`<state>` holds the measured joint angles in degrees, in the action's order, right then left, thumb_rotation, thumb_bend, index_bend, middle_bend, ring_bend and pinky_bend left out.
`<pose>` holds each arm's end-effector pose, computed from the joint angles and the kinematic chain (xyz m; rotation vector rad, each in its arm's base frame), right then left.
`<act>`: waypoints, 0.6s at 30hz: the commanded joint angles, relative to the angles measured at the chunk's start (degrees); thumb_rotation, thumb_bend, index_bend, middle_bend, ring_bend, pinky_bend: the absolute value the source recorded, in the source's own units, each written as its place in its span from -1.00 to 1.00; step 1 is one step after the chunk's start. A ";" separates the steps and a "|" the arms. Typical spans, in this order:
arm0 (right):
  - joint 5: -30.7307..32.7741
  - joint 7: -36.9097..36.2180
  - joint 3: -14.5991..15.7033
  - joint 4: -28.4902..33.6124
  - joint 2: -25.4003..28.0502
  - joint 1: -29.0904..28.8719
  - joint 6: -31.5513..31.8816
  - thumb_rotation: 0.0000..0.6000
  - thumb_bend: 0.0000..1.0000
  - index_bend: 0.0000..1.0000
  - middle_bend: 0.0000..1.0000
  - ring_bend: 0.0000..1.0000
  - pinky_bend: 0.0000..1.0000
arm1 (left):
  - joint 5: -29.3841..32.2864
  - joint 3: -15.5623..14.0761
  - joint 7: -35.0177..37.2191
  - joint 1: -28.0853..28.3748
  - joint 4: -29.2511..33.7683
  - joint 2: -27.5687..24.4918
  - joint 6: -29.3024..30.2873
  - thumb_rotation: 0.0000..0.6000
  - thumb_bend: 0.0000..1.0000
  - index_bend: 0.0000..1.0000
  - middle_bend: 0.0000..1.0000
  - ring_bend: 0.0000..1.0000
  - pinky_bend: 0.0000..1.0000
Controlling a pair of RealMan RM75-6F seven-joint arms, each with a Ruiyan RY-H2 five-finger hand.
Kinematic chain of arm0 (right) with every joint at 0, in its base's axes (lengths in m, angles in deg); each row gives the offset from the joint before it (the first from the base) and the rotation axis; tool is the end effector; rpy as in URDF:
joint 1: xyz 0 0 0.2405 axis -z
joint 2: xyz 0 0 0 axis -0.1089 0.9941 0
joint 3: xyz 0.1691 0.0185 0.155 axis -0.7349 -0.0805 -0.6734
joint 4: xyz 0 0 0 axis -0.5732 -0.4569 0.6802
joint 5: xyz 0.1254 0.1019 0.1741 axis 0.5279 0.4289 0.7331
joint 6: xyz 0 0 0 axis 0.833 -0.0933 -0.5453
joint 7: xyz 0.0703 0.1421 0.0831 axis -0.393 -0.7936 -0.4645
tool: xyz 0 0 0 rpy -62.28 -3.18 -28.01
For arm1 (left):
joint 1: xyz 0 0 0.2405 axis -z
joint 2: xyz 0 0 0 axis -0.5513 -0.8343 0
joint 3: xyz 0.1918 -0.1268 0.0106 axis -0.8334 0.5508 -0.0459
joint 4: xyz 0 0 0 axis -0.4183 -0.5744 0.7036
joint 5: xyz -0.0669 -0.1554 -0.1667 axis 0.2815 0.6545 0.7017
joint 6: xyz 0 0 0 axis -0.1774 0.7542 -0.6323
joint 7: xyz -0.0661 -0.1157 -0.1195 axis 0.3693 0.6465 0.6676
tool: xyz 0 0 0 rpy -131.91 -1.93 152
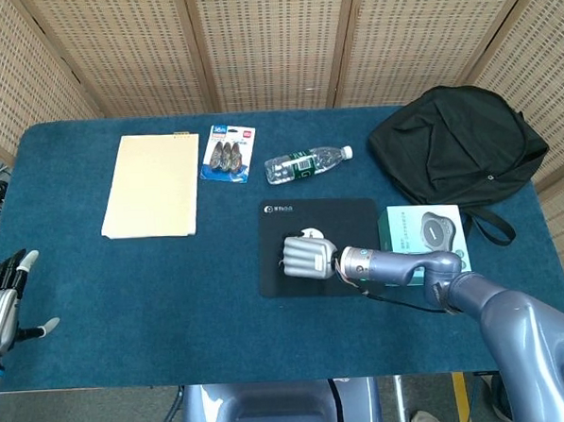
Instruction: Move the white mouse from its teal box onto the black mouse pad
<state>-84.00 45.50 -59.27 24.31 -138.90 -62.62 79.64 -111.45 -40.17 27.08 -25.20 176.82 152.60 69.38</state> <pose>-0.0701 -0.4045 -0.0874 2.5926 0.5347 0.6389 -0.3228 0.2381 0.1045 -1.3400 -1.0546 -0.7635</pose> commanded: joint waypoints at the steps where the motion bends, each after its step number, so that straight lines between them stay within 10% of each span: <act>1: -1.14 -2.72 2.70 -4.31 -2.18 -1.13 1.66 1.00 0.22 0.27 0.16 0.01 0.01 | 0.78 0.19 0.46 0.55 -0.45 0.03 -1.07 1.00 -0.93 -1.00 -1.00 -1.00 -1.00; 12: -3.68 -4.65 8.60 -14.11 -5.43 -0.87 7.79 1.00 0.14 0.24 0.05 -0.25 0.01 | 1.52 0.12 -0.85 0.88 -0.28 0.45 -1.25 1.00 -0.93 -1.00 -1.00 -1.00 -1.00; 18: -2.42 -1.77 9.08 -14.92 -5.46 -0.57 7.11 1.00 -0.61 -0.29 -0.62 -0.84 -0.19 | 1.44 -0.03 -1.06 0.88 -0.08 0.46 -1.07 1.00 -0.93 -1.00 -1.00 -1.00 -1.00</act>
<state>-87.12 42.47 -50.06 9.15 -144.59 -63.35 87.30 -109.99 -40.19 26.00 -24.30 176.71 153.08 68.29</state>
